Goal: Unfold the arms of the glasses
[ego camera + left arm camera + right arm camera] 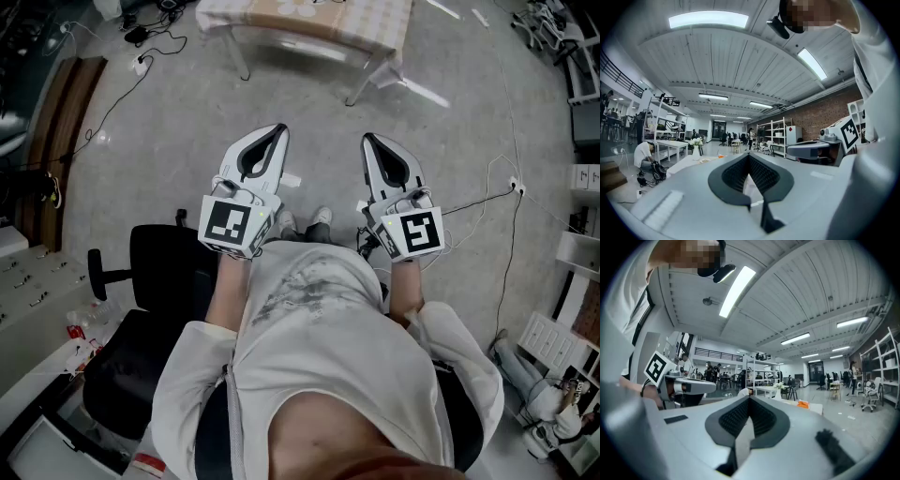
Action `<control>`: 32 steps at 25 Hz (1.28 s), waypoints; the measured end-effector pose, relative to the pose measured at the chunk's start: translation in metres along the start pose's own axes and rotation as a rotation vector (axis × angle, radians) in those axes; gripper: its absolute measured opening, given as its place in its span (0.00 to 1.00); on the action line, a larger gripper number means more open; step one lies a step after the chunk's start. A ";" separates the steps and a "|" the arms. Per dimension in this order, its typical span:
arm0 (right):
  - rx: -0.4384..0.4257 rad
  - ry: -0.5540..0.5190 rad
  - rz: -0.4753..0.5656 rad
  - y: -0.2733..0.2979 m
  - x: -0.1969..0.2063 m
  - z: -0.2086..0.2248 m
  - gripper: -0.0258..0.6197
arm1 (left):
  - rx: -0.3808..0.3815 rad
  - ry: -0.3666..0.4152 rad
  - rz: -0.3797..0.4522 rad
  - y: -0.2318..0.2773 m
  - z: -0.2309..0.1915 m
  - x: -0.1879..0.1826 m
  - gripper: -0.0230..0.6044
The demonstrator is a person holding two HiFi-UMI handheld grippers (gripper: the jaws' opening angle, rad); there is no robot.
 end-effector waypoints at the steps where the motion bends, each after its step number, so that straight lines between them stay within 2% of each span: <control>1: -0.001 0.000 0.001 0.000 0.000 0.001 0.06 | 0.001 0.003 -0.001 0.001 0.001 0.000 0.05; 12: -0.020 -0.040 0.005 -0.009 -0.001 0.021 0.06 | -0.041 -0.023 0.034 0.017 0.016 -0.001 0.05; 17: -0.018 -0.050 -0.002 -0.008 0.002 0.033 0.06 | -0.039 0.016 0.008 0.028 0.023 0.001 0.05; 25: -0.015 -0.042 -0.019 0.013 0.010 0.051 0.07 | -0.044 0.017 0.007 0.049 0.010 0.007 0.05; 32: -0.007 -0.052 -0.039 0.050 0.017 0.067 0.07 | -0.036 0.000 0.006 0.076 -0.018 0.015 0.05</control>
Point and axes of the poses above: the fingertips, and each gripper's own axes: y forward along the fingers, z to its right, x out of its underside, the point moved 5 cm from there along -y, backward along the fingers, and after that the axes turned 4 degrees about z, right-handed, at the moved point
